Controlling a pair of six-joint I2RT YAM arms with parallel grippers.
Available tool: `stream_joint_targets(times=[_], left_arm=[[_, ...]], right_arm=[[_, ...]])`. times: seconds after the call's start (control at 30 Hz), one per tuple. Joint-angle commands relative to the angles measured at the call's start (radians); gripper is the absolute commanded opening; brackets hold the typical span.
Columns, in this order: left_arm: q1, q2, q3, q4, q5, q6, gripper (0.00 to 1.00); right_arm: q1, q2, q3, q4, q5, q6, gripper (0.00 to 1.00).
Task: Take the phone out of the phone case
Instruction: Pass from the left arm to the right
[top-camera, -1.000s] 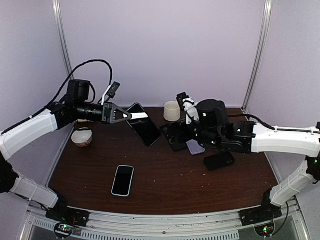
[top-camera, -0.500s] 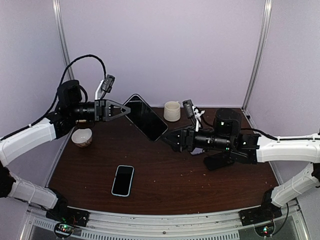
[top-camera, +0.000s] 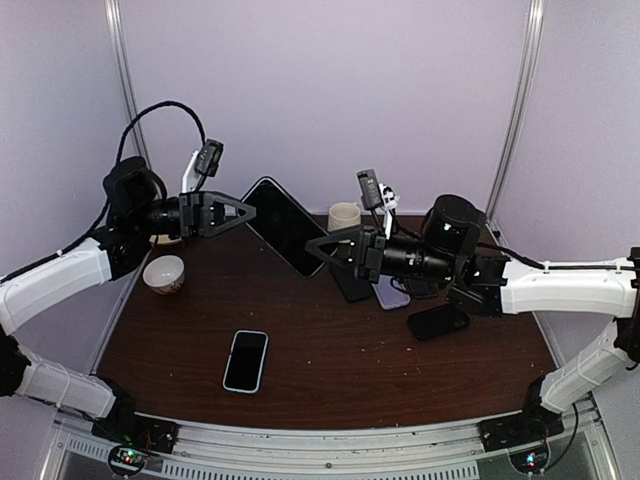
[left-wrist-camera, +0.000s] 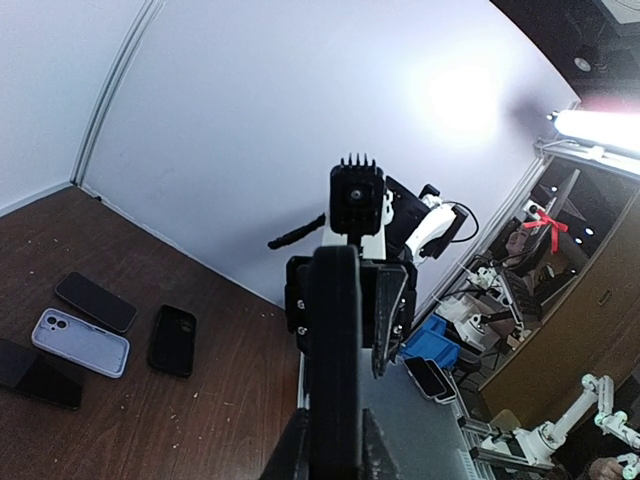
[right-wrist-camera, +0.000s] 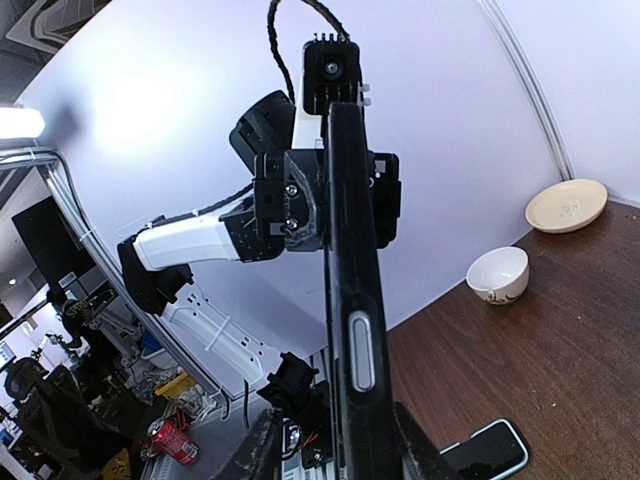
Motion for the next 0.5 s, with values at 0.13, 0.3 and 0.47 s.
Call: stream_joint_targets(times=[0.13, 0.3, 0.47], left_arm=[[0.004, -0.045, 0.001, 0.103, -0.011, -0.012, 0.0], [0.004, -0.053, -0.001, 0.109, -0.023, -0.018, 0.0], [0.004, -0.082, -0.013, 0.084, -0.094, -0.003, 0.0]], right_arm=[[-0.002, 0.022, 0.041, 0.071, -0.066, 0.012, 0.33], [-0.002, 0.032, 0.057, 0.078, -0.076, 0.01, 0.36], [-0.002, 0.043, 0.035, 0.123, -0.035, -0.009, 0.44]])
